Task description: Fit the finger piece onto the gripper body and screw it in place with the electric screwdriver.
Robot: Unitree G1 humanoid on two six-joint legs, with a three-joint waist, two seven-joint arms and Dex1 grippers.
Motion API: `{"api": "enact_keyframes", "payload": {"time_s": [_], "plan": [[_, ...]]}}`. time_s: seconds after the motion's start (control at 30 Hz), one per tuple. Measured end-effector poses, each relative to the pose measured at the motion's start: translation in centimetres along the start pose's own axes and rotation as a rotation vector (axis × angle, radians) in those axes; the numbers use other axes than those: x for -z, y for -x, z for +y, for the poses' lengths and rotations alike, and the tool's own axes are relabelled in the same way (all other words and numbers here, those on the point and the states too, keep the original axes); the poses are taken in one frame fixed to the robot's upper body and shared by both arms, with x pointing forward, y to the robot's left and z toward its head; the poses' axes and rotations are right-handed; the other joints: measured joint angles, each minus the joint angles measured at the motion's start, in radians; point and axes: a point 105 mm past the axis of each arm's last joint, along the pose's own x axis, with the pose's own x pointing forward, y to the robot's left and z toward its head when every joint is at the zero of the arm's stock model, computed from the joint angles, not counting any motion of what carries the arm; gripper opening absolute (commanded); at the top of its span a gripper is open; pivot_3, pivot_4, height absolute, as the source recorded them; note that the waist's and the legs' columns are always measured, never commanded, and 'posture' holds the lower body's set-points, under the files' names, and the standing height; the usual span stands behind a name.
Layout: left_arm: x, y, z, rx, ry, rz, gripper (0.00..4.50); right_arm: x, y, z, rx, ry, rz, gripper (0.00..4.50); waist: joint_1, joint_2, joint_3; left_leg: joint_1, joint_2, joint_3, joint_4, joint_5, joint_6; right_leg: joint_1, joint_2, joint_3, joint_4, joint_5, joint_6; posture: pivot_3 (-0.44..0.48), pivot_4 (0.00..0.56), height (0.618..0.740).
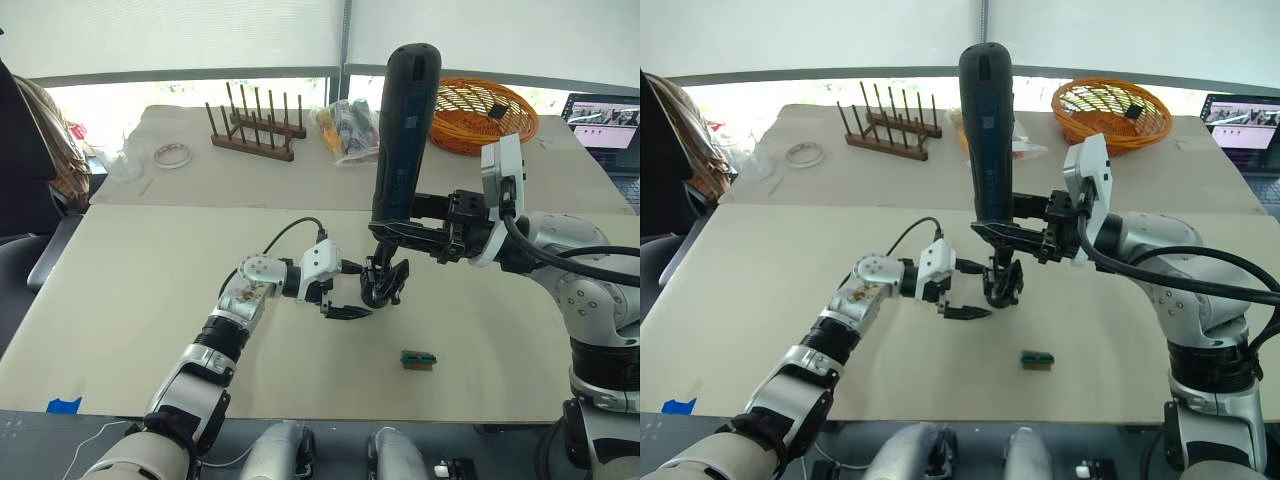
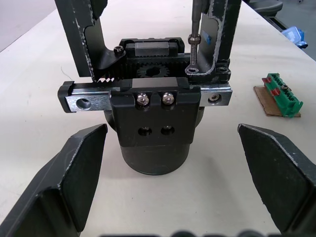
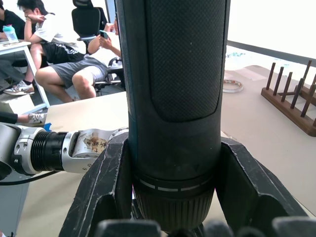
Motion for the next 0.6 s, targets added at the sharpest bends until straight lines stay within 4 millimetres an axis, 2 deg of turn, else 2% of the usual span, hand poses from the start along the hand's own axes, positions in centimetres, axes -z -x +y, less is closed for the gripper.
{"api": "enact_keyframes", "payload": {"time_s": [0.6], "plan": [[-0.01,-0.05,0.0,-0.001,0.0,-0.001,4.5,0.35,0.11,0.01,0.005,-0.003,-0.001,1.95,0.0,0.0,0.0,0.0,0.0,0.0,0.0,0.0,0.0,0.0,0.0,0.0,0.0,0.0,0.0,0.0,0.15,0.74]]}}
